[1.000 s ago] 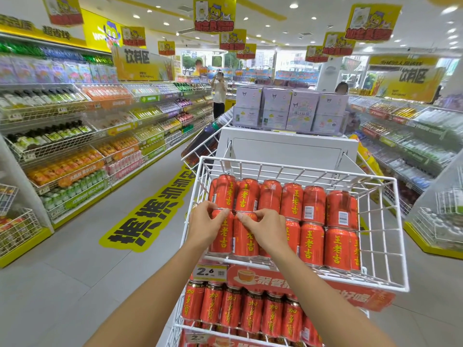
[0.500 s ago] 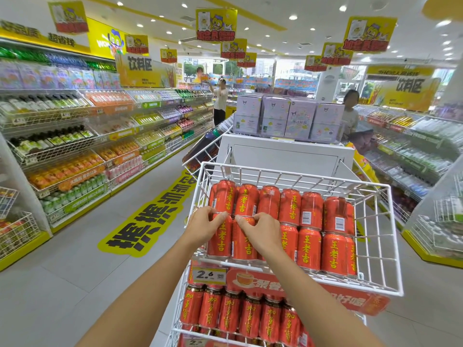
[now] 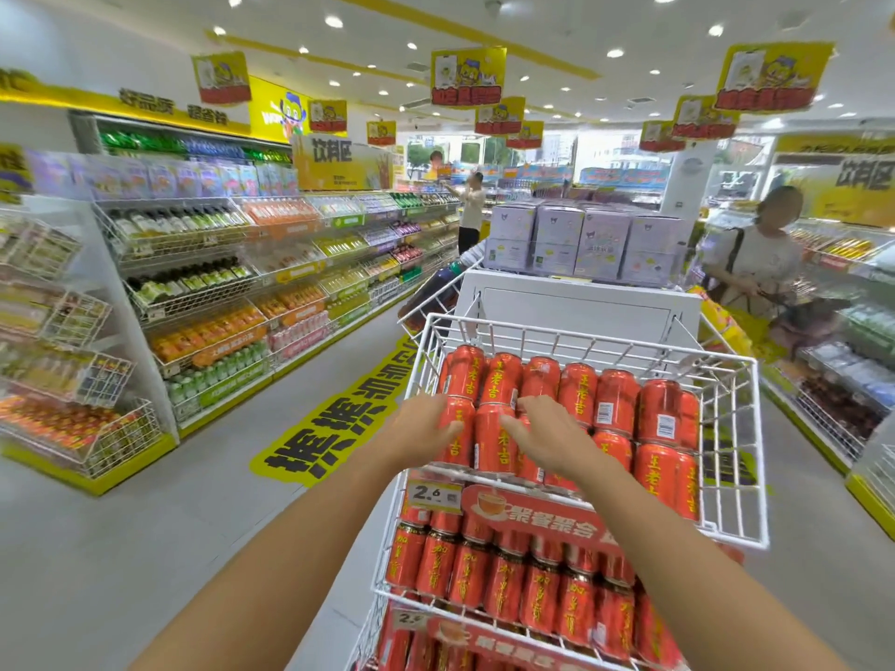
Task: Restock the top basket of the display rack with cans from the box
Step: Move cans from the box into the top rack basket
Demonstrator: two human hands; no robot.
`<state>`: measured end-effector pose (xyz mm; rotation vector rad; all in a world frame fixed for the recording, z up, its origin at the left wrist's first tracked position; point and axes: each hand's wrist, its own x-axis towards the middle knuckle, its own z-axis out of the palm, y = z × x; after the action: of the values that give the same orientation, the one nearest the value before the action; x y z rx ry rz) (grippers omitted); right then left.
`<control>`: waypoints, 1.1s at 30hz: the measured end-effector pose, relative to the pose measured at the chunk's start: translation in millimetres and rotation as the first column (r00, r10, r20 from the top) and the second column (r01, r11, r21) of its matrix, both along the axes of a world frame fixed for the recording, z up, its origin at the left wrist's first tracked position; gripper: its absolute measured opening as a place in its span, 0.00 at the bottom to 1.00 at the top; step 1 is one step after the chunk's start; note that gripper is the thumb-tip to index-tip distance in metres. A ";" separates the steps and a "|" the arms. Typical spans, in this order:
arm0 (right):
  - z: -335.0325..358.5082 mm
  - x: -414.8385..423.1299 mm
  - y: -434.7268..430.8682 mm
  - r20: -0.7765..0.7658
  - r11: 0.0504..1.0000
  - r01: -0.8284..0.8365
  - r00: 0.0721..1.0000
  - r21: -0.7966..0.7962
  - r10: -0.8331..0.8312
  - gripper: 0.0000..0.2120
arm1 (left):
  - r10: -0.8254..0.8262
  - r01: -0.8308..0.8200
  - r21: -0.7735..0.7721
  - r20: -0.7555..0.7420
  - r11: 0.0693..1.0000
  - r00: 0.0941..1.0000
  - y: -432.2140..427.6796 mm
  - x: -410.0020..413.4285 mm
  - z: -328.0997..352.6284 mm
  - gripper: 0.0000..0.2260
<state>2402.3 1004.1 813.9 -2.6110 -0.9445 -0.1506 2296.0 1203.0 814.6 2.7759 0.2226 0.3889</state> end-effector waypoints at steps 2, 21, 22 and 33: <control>7.8 -24.0 -12.6 0.010 0.996 -0.010 1.000 -0.094 0.011 0.24 | -0.042 0.046 0.083 -0.058 0.995 0.997 -13.6 -17.5 6.1 0.15; -140.9 -257.9 -94.8 -0.165 0.964 0.045 0.982 -0.263 -0.091 0.28 | -0.428 0.445 -0.044 -0.376 0.894 0.822 -93.0 -190.9 -161.7 0.12; -161.8 -264.2 -92.5 -0.201 0.963 0.020 0.977 -0.270 -0.076 0.28 | -0.421 0.430 -0.074 -0.402 0.900 0.813 -91.1 -197.2 -181.5 0.12; -475.5 -364.3 -90.9 -0.606 0.913 -0.180 0.791 -0.367 -0.087 0.21 | -0.378 0.197 -0.325 -0.725 0.925 0.576 -73.7 -303.4 -488.2 0.17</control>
<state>2037.9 913.3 338.4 -2.6837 -0.8510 0.9624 1992.6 1129.4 326.4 2.5039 -0.0137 -0.9160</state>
